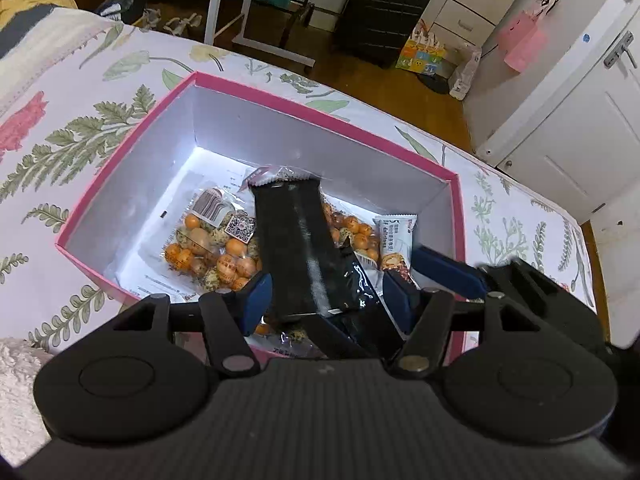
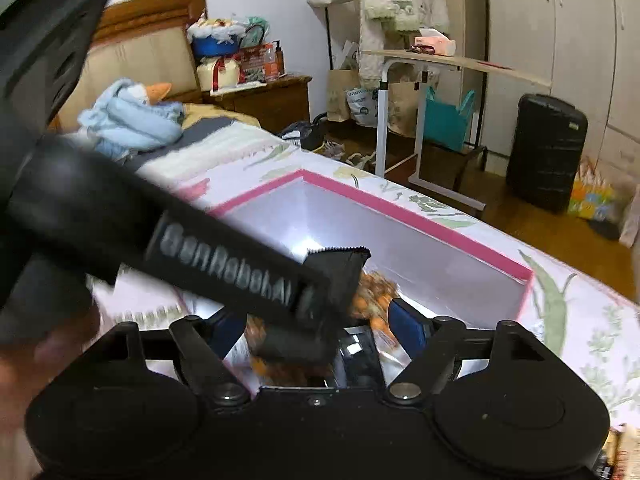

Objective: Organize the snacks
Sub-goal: 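Carry both black bars into the pink box and open both tools, then grasp the white-and-red noodle packet with the right tool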

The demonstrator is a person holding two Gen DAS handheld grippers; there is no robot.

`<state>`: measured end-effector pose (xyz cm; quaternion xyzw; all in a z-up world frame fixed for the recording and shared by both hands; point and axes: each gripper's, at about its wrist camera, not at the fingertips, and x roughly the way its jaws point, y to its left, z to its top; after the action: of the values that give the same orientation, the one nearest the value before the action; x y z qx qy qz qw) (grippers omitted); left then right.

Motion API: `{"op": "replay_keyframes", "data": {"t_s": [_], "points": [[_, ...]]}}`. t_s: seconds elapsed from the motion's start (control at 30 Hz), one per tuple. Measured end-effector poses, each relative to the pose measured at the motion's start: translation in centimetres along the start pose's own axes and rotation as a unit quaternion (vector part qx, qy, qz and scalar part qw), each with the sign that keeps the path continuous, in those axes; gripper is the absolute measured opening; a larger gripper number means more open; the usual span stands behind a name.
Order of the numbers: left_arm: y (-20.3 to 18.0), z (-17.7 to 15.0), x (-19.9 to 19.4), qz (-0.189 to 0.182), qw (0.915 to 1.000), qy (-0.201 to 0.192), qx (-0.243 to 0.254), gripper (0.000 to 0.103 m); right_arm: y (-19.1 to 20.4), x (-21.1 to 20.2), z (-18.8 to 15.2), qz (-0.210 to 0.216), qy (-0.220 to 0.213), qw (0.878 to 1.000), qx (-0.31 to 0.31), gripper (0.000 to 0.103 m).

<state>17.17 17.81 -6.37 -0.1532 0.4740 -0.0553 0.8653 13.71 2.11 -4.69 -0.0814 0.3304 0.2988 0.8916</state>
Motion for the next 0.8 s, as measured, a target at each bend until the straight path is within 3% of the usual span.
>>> {"op": "replay_keyframes", "data": {"t_s": [0.13, 0.33, 0.63, 0.8], "points": [[-0.8, -0.3, -1.5, -0.007, 0.9996, -0.019, 0.019, 0.061, -1.7, -3.7, -1.2, -0.016, -0.014, 0.999, 0.045, 0.082], [-3.1, -1.0, -4.2, -0.051, 0.9973, -0.022, 0.049, 0.06, -5.9, -10.5, -4.7, -0.048, -0.048, 0.99, 0.121, 0.083], [-9.3, -3.3, -4.4, -0.115, 0.9877, 0.017, 0.105, 0.059, -10.5, -17.6, -11.1, -0.144, -0.015, 0.98, 0.136, 0.088], [-13.7, -5.0, -2.9, -0.144, 0.9798, 0.031, 0.135, 0.058, -13.2, -19.3, -13.1, -0.171, 0.005, 0.973, 0.153, 0.093]]}}
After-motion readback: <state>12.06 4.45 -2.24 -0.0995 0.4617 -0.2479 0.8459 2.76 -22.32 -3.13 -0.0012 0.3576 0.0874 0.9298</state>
